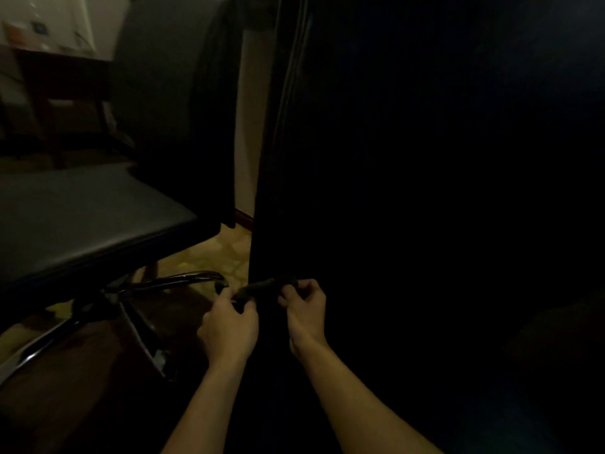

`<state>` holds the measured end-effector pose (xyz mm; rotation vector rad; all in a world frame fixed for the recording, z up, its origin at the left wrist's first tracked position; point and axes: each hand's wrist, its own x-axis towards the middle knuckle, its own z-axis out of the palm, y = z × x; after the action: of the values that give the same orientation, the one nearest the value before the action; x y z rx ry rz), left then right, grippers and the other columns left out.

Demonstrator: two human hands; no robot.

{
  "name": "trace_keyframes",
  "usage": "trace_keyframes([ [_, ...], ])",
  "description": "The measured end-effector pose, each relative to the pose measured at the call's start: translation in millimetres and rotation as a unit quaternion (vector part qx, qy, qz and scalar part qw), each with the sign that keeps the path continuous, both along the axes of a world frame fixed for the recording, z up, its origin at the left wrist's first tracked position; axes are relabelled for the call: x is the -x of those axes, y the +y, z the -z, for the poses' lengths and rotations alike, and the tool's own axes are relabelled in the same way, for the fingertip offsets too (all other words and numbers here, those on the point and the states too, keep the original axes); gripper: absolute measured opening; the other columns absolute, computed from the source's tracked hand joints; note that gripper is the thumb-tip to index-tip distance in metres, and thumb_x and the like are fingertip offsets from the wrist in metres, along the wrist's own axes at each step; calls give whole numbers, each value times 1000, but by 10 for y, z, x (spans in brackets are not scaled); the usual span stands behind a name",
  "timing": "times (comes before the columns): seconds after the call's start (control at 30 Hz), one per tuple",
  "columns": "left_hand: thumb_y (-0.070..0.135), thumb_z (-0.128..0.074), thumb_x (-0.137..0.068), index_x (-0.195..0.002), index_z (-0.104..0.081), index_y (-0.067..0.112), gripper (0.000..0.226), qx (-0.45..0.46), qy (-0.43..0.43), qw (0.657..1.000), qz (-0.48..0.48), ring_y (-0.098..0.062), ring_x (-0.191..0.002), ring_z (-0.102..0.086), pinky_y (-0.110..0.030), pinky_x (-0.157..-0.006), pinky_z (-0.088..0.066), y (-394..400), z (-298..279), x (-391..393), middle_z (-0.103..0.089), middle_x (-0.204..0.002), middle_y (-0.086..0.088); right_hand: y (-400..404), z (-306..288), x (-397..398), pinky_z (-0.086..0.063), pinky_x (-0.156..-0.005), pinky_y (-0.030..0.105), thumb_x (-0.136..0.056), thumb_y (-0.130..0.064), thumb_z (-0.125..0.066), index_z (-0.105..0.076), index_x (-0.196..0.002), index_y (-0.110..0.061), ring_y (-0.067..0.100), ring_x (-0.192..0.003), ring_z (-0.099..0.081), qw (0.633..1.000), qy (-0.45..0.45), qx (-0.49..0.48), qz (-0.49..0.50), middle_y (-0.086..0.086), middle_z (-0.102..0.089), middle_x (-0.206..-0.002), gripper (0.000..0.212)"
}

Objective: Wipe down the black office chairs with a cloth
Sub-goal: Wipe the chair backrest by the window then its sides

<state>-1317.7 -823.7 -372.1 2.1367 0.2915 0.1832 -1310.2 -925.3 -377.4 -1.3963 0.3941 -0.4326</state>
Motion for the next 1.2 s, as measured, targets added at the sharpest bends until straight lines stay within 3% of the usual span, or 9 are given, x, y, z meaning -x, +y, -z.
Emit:
trace_keyframes([
  [0.27,37,-50,-97,-114,-54,28,20,-16,-9,1000,-17,-27,-93,-60,-32,-69,-35,481,30,510,-64,-94,-1,417,-59,365,-54,-73,29,-92,-2,-58,-54,-88,-3,18,-78,-62,995,-21,58,-74,9,-60,-83,5],
  [0.37,35,-51,-98,-106,-56,29,11,44,-38,998,-12,-18,-82,-60,-32,-62,-42,594,-62,676,-61,-89,4,566,-100,531,-58,-78,32,-93,-2,-56,-54,-91,-2,23,-85,-67,996,-34,45,-73,14,-63,-92,3],
  [0.5,35,-59,-93,-99,-61,28,10,84,-141,985,-58,-17,-99,-51,-35,-82,-48,654,-300,784,-50,-102,6,691,-324,774,-59,-80,34,-95,-7,-55,-56,-94,-9,19,-92,-68,994,-86,53,-46,9,-65,-98,3],
  [0.63,28,-61,-93,-84,-60,26,10,149,-261,952,-53,-1,-83,-54,-14,-68,-39,706,-711,827,-54,-88,12,695,-812,928,-59,-77,36,-93,-8,-58,-56,-89,-11,20,-90,-68,987,-136,67,-49,9,-65,-94,6],
  [0.8,34,-58,-95,-88,-61,22,14,177,-363,914,-48,-8,-78,-61,-27,-68,-52,755,-1102,860,-63,-84,4,790,-1425,975,-59,-69,32,-93,-18,-61,-56,-85,-16,22,-82,-70,975,-200,87,-52,8,-67,-86,9],
  [0.9,34,-60,-94,-85,-59,20,18,129,-412,900,-57,-5,-72,-57,-20,-64,-46,780,-1425,866,-60,-81,3,818,-1737,913,-59,-67,39,-93,-22,-61,-55,-83,-20,19,-73,-67,963,-223,152,5,1,-65,-77,12],
  [1.0,40,-62,-92,-89,-58,21,20,59,-407,909,-60,-4,-69,-48,-11,-58,-35,796,-1746,798,-55,-89,5,781,-2047,847,-57,-69,39,-93,-29,-61,-54,-88,-18,14,-72,-65,951,-213,218,52,-3,-63,-79,14],
  [1.07,45,-63,-89,-100,-58,19,29,26,-395,914,-84,-9,-83,-49,-15,-63,-31,775,-1858,754,-51,-101,3,770,-2146,822,-51,-64,30,-92,-37,-62,-52,-91,-18,8,-70,-61,942,-193,267,70,-7,-60,-78,21],
  [1.2,49,-70,-82,-112,-50,16,49,62,-363,924,-99,-10,-93,-46,-25,-73,-35,702,-1852,742,-51,-113,0,818,-2104,840,-38,-56,20,-91,-47,-59,-43,-93,-24,6,-71,-54,932,-138,326,73,-11,-58,-86,27],
])
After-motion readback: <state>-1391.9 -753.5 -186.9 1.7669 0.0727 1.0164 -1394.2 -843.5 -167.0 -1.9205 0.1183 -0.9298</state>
